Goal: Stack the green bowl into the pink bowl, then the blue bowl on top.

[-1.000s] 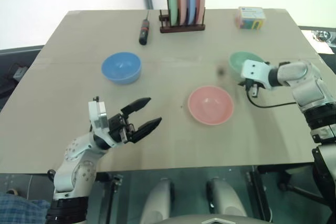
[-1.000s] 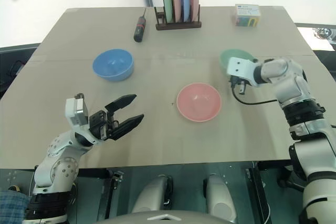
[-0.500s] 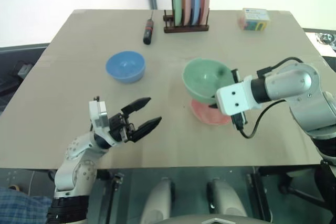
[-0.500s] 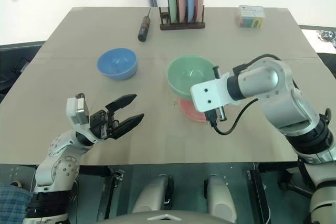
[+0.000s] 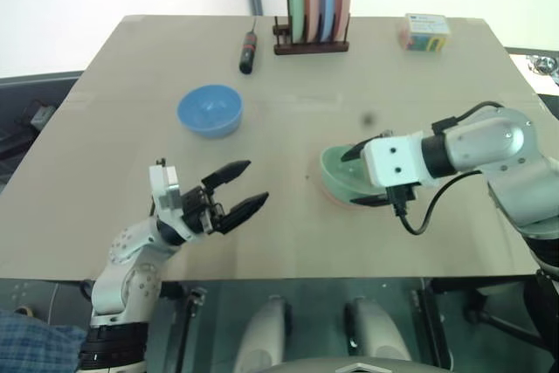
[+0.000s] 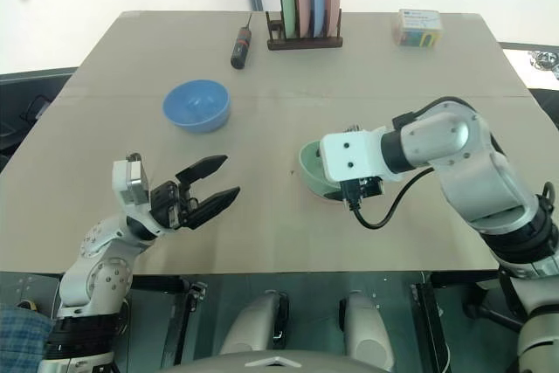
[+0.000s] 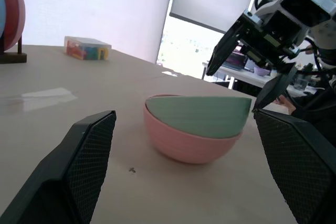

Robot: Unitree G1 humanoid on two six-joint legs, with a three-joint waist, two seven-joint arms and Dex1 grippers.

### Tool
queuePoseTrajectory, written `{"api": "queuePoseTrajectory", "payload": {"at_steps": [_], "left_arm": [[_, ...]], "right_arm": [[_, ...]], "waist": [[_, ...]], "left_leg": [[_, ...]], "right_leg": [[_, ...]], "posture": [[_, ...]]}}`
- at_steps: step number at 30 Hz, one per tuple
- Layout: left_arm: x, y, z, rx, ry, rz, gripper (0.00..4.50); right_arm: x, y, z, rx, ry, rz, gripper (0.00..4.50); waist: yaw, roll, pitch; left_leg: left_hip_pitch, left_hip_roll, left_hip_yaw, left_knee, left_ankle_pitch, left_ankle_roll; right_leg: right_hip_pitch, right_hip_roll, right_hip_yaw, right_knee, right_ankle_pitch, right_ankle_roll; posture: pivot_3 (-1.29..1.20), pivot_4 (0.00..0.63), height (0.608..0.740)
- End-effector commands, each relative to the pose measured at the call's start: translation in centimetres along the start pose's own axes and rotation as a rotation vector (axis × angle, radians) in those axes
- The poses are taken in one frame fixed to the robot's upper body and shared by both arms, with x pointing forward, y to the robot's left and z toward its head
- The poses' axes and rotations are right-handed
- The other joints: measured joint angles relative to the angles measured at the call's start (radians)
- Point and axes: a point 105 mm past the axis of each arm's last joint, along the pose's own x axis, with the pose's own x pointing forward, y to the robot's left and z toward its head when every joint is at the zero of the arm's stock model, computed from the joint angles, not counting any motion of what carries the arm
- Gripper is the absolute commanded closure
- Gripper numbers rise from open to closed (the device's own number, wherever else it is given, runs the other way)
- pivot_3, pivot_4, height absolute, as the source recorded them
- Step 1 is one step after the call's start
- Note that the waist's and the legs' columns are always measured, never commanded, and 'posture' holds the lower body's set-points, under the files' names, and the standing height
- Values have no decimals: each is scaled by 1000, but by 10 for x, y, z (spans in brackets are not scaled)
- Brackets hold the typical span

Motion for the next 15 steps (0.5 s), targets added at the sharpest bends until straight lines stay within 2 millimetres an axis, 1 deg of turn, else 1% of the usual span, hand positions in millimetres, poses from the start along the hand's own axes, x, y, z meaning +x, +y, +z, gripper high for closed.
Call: {"api": "queuePoseTrajectory", "payload": {"at_steps": [1, 3, 5, 8, 10, 12, 15], "left_arm": [[0, 24, 0, 16, 88, 123, 0], [3, 43, -3, 18, 201, 201, 0], [6, 59, -3, 62, 313, 255, 0], [13, 73, 2, 180, 420, 266, 0], [17, 81, 5, 248, 503, 255, 0], [20, 88, 8, 299, 570, 250, 0], [28, 105, 14, 385, 646, 264, 0]], "right_arm": [[-27, -15, 6, 157, -121, -141, 891], [-46, -21, -4, 279, -200, -235, 891], [-63, -21, -8, 359, -279, -286, 891], [-84, -22, -11, 399, -377, -366, 891], [-96, -17, -15, 436, -433, -392, 891], [-104, -13, -18, 456, -462, -416, 891], [-112, -7, -26, 482, -452, -453, 891]], "waist": [[4, 0, 0], [8, -1, 0], [12, -2, 0], [11, -1, 0], [8, -1, 0], [7, -1, 0], [5, -1, 0]], "left_leg": [[0, 0, -1, 0, 0, 0], [1, 0, -3, 0, 0, 0], [0, -1, -3, 1, 0, 0], [0, -1, -2, 0, 0, 0], [-1, -1, -1, -1, 0, 0], [-1, -1, -1, -2, 0, 0], [-1, -1, 0, -2, 0, 0]], "right_leg": [[1, 0, -1, 0, 0, 0], [4, 0, -4, -1, 0, 0], [5, 0, -7, -2, 0, 0], [5, 0, -6, -3, 0, 0], [5, 0, -6, -3, 0, 0], [5, 0, -6, -4, 0, 0], [4, 1, -6, -4, 0, 0]], "posture": [[0, 150, 740], [0, 150, 740], [0, 150, 740], [0, 150, 740], [0, 150, 740], [0, 150, 740], [0, 150, 740]]}}
